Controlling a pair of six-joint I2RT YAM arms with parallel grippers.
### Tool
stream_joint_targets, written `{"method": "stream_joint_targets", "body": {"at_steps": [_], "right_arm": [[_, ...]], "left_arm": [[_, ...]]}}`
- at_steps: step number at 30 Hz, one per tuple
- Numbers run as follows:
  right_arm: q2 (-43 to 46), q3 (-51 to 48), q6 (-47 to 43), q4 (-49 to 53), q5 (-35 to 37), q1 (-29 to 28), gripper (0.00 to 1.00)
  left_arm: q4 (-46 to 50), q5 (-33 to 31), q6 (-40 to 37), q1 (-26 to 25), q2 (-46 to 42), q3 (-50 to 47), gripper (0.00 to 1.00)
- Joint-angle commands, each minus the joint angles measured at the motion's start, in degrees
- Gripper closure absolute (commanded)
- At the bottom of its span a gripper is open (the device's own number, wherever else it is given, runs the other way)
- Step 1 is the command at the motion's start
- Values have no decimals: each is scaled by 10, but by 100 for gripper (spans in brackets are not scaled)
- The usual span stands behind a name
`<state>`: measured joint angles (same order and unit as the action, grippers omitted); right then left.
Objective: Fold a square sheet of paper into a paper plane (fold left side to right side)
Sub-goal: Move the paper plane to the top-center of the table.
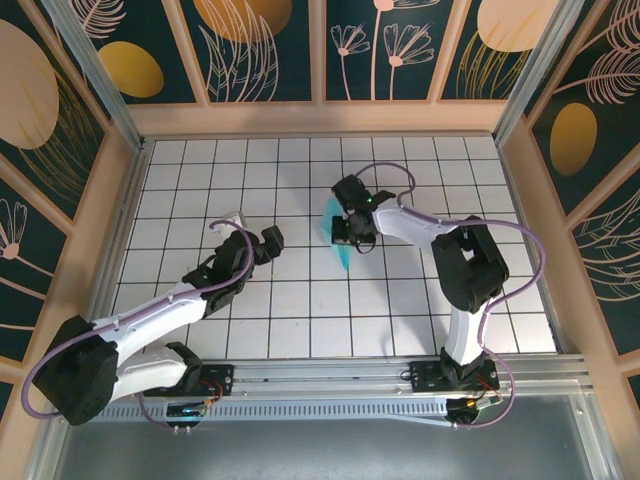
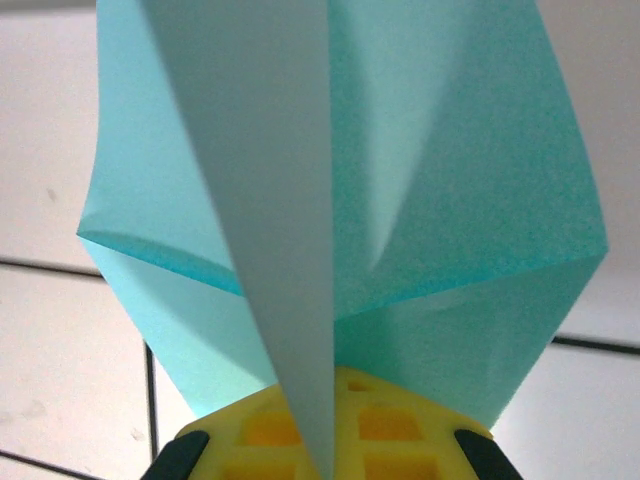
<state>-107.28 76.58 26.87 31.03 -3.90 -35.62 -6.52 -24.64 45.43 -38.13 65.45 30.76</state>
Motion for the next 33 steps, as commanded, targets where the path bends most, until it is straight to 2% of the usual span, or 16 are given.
{"method": "stream_joint_targets", "body": {"at_steps": [1, 7, 18, 33], "right_arm": [[-27, 47, -5, 33, 25, 16, 100], [-79, 106, -4, 60, 23, 39, 100], [-162, 208, 0, 122, 14, 39, 100], [-245, 325, 17, 205, 36, 39, 100]], "left_arm": [[3, -22, -40, 4, -27, -6, 1], [-19, -11, -104, 5, -62, -32, 1], [-32, -9, -195, 5, -93, -50, 1], [-44, 0, -221, 5, -86, -61, 1]]}}
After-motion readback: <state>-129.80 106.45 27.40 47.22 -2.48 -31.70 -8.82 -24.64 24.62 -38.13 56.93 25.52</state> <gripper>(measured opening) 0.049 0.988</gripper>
